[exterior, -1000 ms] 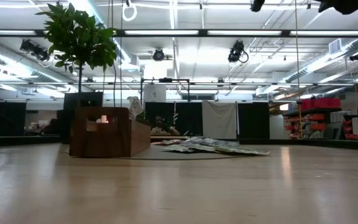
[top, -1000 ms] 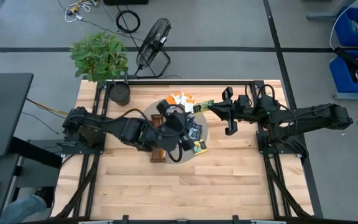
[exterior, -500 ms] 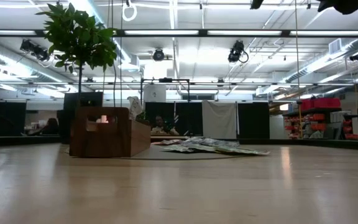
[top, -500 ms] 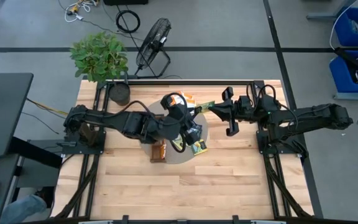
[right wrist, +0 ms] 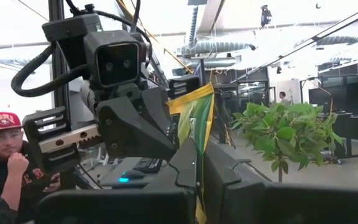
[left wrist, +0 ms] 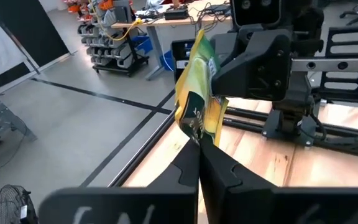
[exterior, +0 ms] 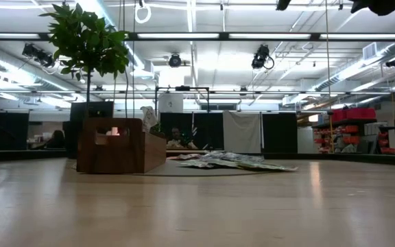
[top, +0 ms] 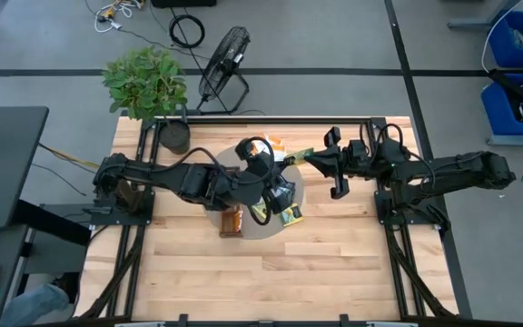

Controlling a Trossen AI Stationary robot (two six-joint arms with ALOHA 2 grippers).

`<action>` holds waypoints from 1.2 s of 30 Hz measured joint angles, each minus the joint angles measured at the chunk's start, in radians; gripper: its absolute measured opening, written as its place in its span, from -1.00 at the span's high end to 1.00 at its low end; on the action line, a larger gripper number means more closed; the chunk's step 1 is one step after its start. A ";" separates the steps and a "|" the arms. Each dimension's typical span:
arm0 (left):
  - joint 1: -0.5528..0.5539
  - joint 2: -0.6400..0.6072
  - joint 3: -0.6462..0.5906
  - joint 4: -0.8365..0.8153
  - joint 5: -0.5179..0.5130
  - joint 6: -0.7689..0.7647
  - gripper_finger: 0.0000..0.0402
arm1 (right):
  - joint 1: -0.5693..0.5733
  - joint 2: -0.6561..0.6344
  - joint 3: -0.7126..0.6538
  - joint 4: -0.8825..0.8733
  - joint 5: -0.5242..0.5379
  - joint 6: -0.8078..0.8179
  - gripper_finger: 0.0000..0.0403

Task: Pick & Place Tea
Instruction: Put the yellow tea bag into the middle section of the wooden organizer

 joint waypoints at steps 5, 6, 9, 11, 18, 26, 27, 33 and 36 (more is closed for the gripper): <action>-0.005 -0.001 0.002 -0.071 0.007 -0.063 0.99 | 0.000 -0.001 0.002 -0.052 -0.004 -0.057 0.89; -0.006 -0.002 0.003 -0.096 0.005 -0.086 0.99 | 0.000 -0.001 0.001 -0.066 -0.006 -0.073 0.86; -0.015 -0.011 0.004 -0.193 -0.008 -0.158 0.99 | 0.000 -0.007 0.000 -0.077 -0.005 -0.107 0.73; -0.024 -0.014 0.005 -0.272 -0.002 -0.220 0.99 | 0.000 -0.012 0.000 -0.097 -0.002 -0.114 0.64; -0.038 -0.014 0.005 -0.546 0.142 -0.514 0.99 | 0.000 -0.016 0.000 -0.264 -0.001 -0.115 0.40; 0.025 -0.014 0.005 -0.894 0.365 -0.969 1.00 | 0.000 -0.015 0.000 -0.425 0.000 -0.122 0.36; 0.037 -0.014 0.005 -0.929 0.392 -1.001 1.00 | 0.000 -0.015 0.000 -0.431 0.000 -0.123 0.37; 0.125 -0.004 -0.031 -0.983 0.512 -1.070 1.00 | 0.000 -0.015 0.000 -0.433 0.000 -0.130 0.41; 0.174 0.008 -0.072 -0.977 0.571 -1.070 1.00 | 0.000 -0.015 0.000 -0.442 0.000 -0.131 0.43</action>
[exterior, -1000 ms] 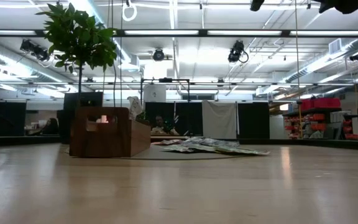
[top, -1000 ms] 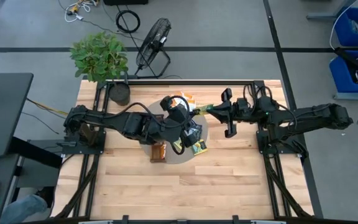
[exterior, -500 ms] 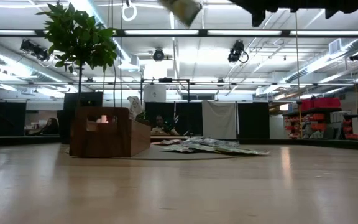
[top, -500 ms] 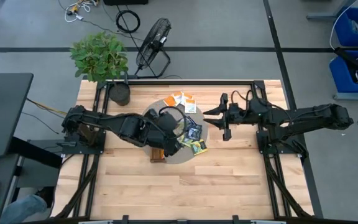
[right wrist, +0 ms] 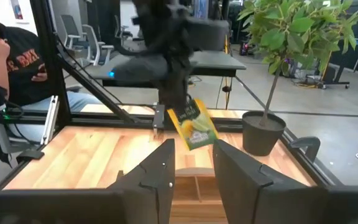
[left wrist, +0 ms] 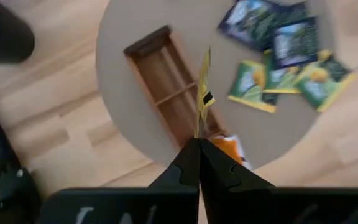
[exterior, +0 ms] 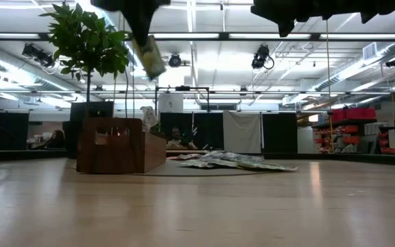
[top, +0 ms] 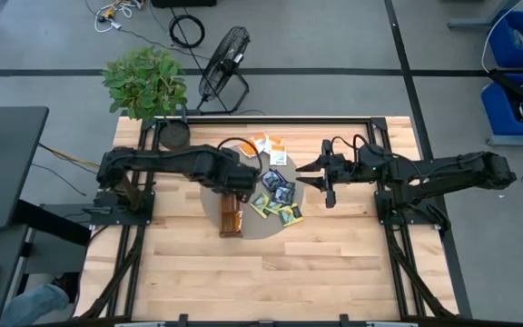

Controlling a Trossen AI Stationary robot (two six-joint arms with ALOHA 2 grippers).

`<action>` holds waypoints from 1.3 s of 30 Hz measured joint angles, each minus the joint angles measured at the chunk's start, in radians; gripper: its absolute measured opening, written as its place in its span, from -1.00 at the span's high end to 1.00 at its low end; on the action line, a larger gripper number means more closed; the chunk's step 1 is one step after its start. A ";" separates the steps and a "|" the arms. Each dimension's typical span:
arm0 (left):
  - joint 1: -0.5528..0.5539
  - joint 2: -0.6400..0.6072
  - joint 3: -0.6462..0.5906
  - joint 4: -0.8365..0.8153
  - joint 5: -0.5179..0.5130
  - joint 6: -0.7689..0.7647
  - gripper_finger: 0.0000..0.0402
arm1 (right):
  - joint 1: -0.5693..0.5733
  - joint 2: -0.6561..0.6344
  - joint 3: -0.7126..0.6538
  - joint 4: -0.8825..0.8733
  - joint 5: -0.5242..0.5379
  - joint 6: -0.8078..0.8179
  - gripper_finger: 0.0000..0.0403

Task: Pick & Place Tea
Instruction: Put the yellow tea bag into the middle section of the wooden organizer

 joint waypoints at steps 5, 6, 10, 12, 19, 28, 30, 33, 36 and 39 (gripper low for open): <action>0.072 0.003 -0.115 0.077 0.165 -0.001 1.00 | 0.000 0.000 0.000 -0.025 0.000 -0.006 0.46; 0.080 0.004 -0.129 0.081 0.177 -0.002 1.00 | 0.000 0.000 0.000 -0.030 -0.001 -0.007 0.46; 0.098 0.002 -0.198 0.142 0.208 -0.027 1.00 | 0.000 0.000 0.000 -0.058 -0.001 -0.010 0.46; 0.102 0.003 -0.227 0.163 0.214 -0.041 1.00 | 0.000 0.000 0.000 -0.068 -0.001 -0.025 0.46; 0.103 0.002 -0.329 0.335 0.263 -0.109 1.00 | 0.000 0.000 0.000 -0.076 0.000 -0.037 0.46; 0.108 0.002 -0.367 0.351 0.263 -0.159 0.99 | 0.000 0.000 0.000 -0.084 -0.003 -0.051 0.46; 0.108 0.002 -0.367 0.352 0.265 -0.168 0.99 | 0.000 0.000 0.000 -0.086 -0.003 -0.051 0.46; 0.107 0.002 -0.367 0.352 0.286 -0.181 0.99 | 0.001 0.000 0.000 -0.089 -0.003 -0.051 0.46; 0.109 0.002 -0.367 0.349 0.297 -0.182 0.99 | 0.001 0.000 0.000 -0.094 -0.003 -0.051 0.46; 0.112 0.014 -0.366 0.343 0.315 -0.181 0.99 | 0.001 0.000 0.000 -0.097 -0.003 -0.051 0.46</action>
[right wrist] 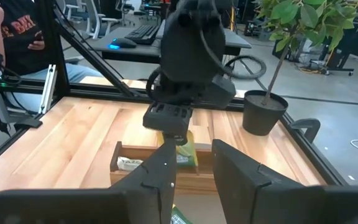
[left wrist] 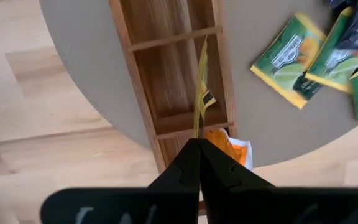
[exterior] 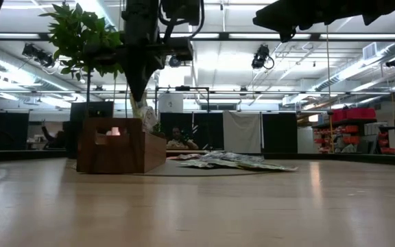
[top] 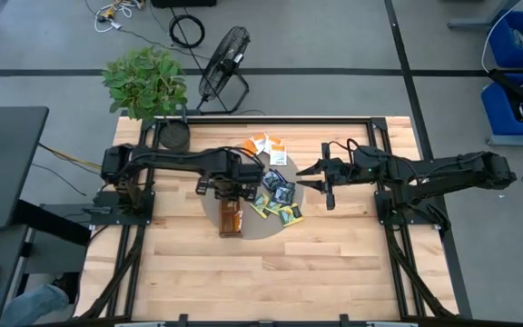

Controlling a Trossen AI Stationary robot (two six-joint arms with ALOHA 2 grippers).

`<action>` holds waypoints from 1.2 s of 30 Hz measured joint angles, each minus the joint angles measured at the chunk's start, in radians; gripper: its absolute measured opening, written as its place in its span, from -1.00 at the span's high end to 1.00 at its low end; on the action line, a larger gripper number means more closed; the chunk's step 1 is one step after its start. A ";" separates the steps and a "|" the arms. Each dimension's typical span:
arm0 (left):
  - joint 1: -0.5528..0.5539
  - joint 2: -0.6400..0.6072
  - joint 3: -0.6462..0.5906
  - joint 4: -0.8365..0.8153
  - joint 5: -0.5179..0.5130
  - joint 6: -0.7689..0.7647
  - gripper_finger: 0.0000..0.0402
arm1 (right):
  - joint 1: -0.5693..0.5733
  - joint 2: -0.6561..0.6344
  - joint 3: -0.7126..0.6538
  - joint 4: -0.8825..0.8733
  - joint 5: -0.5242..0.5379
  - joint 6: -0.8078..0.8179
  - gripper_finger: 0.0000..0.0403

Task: Pick & Place Tea
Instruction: Put the yellow tea bag into the middle section of the wooden organizer

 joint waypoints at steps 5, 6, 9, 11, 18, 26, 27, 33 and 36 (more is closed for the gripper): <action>0.008 0.036 -0.001 -0.010 0.039 0.024 0.99 | 0.002 0.000 0.000 0.000 0.000 0.000 0.46; 0.009 0.042 -0.001 -0.009 0.040 0.027 0.99 | 0.005 0.000 0.001 -0.001 0.001 0.000 0.46; 0.015 0.054 -0.001 -0.006 0.046 0.045 0.99 | 0.015 0.000 0.001 -0.002 0.001 0.000 0.46; 0.019 0.061 0.000 -0.006 0.046 0.050 0.99 | 0.020 0.000 0.001 -0.003 0.001 0.000 0.46; 0.030 0.061 0.000 -0.023 0.057 0.062 0.99 | 0.020 0.001 0.001 -0.002 0.003 0.000 0.46; 0.030 0.061 0.000 -0.031 0.068 0.085 0.99 | 0.020 0.000 0.001 -0.002 0.003 0.000 0.46; 0.030 0.061 0.000 -0.031 0.068 0.088 0.99 | 0.020 0.001 0.001 -0.002 0.003 0.000 0.46; 0.030 0.061 0.000 -0.031 0.052 0.092 0.99 | 0.020 0.000 0.001 -0.002 0.003 0.004 0.46; 0.030 0.061 0.000 -0.031 0.047 0.102 0.99 | 0.020 0.000 0.001 -0.002 0.003 0.006 0.46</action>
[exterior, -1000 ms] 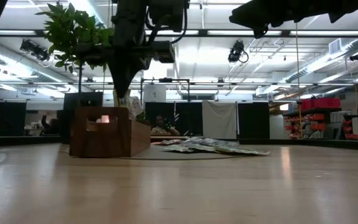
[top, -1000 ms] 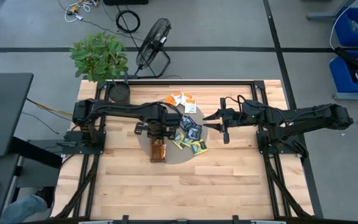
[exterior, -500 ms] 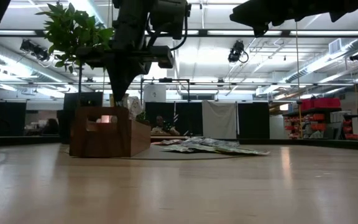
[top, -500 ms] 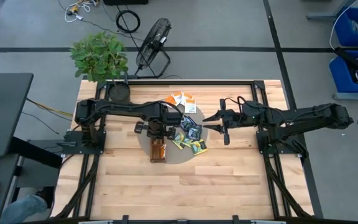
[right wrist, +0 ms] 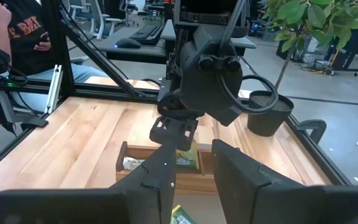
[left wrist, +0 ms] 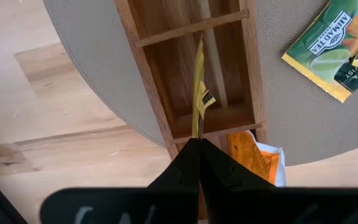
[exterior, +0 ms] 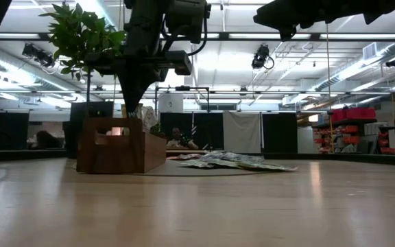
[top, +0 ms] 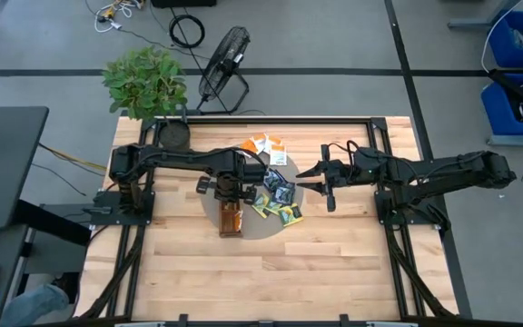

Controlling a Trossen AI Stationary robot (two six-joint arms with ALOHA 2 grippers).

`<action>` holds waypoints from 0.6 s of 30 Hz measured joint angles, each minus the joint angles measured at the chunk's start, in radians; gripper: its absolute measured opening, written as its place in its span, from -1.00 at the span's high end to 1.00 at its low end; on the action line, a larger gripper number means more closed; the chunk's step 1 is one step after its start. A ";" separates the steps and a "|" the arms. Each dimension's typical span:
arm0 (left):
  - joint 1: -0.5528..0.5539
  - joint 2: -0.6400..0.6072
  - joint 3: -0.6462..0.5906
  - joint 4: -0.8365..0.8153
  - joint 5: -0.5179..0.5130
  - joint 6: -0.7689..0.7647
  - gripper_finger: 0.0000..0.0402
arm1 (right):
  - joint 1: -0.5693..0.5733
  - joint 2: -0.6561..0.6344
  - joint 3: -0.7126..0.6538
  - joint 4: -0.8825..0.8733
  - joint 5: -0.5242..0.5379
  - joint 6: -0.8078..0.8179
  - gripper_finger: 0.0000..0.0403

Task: Pick & Place Tea
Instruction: Put the yellow tea bag into the middle section of the wooden organizer, then put the white tea bag into the bottom section of the wooden organizer

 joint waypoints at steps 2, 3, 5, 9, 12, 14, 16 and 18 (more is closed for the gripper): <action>0.000 0.000 0.000 0.000 -0.003 0.009 0.99 | 0.000 0.000 0.000 0.000 0.000 0.002 0.46; 0.000 0.000 0.000 0.000 -0.004 0.009 0.98 | 0.000 0.000 0.000 0.000 0.000 0.002 0.46; 0.000 0.000 0.000 0.000 -0.011 0.009 0.96 | 0.000 0.000 0.000 0.000 0.000 0.002 0.46; 0.000 0.000 0.000 -0.001 -0.025 0.015 0.83 | 0.000 0.000 0.000 0.000 0.000 0.002 0.46; 0.000 0.000 0.000 -0.001 -0.029 0.015 0.72 | 0.000 0.000 0.000 0.000 0.000 0.002 0.46; 0.001 0.000 0.000 0.000 -0.032 0.015 0.65 | 0.000 0.000 0.000 0.000 0.000 0.002 0.46; 0.003 0.000 0.000 -0.001 -0.032 0.015 0.59 | 0.000 0.000 0.000 0.000 0.000 0.002 0.46; 0.005 0.000 0.000 -0.001 -0.033 0.023 0.54 | 0.000 0.000 0.000 0.000 0.000 0.010 0.46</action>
